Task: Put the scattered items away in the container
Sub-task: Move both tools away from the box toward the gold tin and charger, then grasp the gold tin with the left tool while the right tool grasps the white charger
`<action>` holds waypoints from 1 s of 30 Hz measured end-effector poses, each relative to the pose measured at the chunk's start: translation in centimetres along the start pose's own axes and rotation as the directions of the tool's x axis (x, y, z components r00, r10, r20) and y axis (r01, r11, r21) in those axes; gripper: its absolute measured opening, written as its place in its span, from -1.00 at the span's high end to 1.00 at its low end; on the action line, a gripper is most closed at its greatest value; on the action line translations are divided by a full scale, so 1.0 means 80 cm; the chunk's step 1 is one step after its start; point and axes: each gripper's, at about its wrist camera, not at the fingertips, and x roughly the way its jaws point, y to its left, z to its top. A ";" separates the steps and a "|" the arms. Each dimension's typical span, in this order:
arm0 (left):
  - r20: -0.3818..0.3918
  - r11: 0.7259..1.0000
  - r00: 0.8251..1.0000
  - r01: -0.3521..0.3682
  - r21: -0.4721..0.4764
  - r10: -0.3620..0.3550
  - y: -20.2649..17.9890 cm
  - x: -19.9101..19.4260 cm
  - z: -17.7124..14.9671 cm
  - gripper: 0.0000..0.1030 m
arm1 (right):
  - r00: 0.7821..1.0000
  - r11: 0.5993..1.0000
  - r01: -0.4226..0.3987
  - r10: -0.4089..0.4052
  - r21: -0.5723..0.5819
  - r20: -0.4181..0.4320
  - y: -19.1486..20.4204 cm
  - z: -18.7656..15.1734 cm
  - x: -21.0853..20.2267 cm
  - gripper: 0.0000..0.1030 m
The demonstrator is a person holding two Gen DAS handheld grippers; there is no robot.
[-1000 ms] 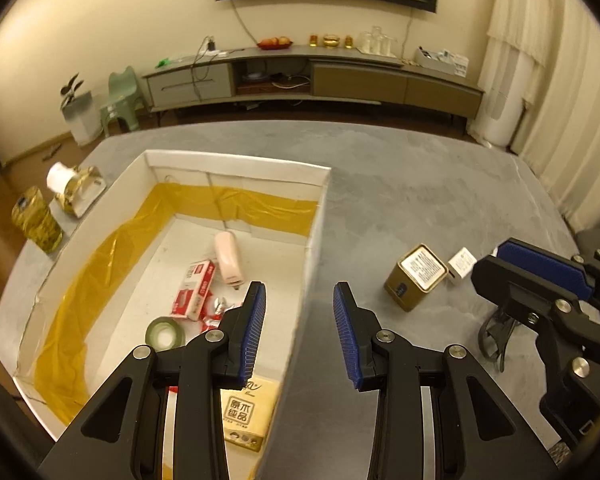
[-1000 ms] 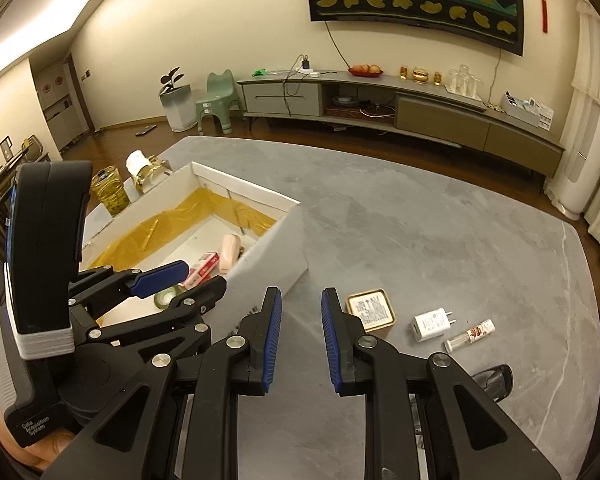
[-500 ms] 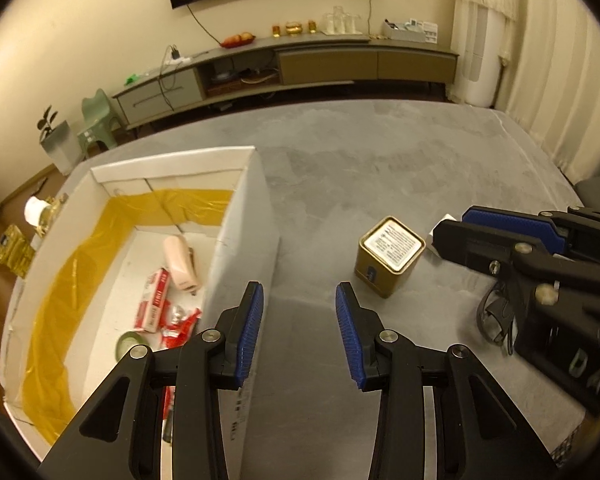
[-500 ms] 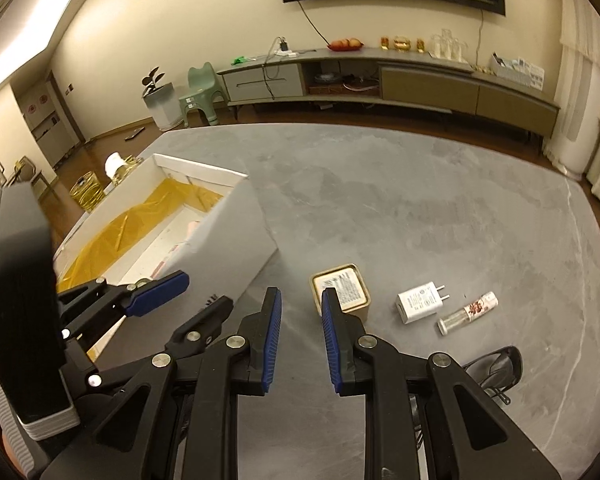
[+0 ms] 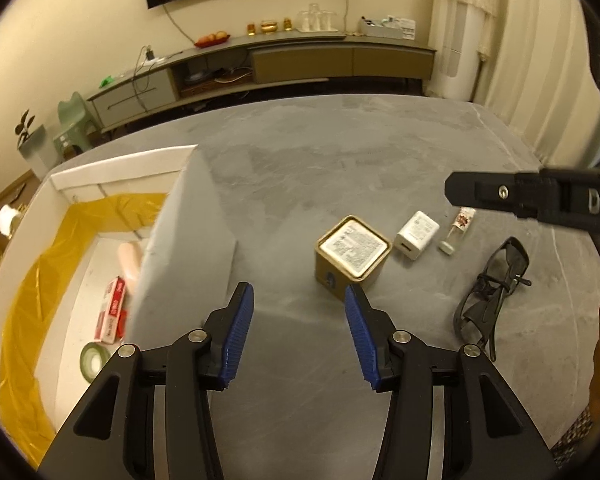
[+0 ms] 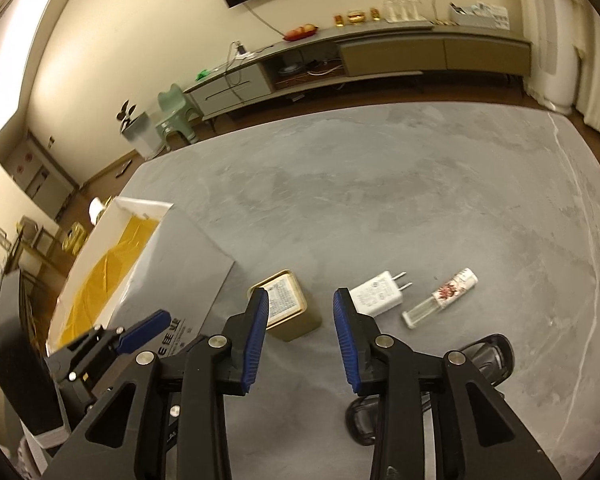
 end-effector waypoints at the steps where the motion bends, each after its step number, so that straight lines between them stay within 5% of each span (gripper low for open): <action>1: -0.002 1.000 1.000 0.005 0.005 -0.005 -0.004 0.003 0.001 0.02 | 1.000 1.000 -0.002 0.002 0.014 -0.003 -0.007 0.001 0.001 0.30; 15: 0.020 0.997 0.997 0.075 0.029 -0.075 -0.040 0.056 0.035 -0.03 | 0.995 0.987 0.018 -0.001 0.160 -0.103 -0.082 0.006 0.045 0.00; 30: 0.020 0.995 0.995 0.096 -0.007 -0.096 -0.027 0.077 0.035 -0.05 | 0.972 0.989 0.070 -0.038 0.134 -0.232 -0.073 0.024 0.128 -0.11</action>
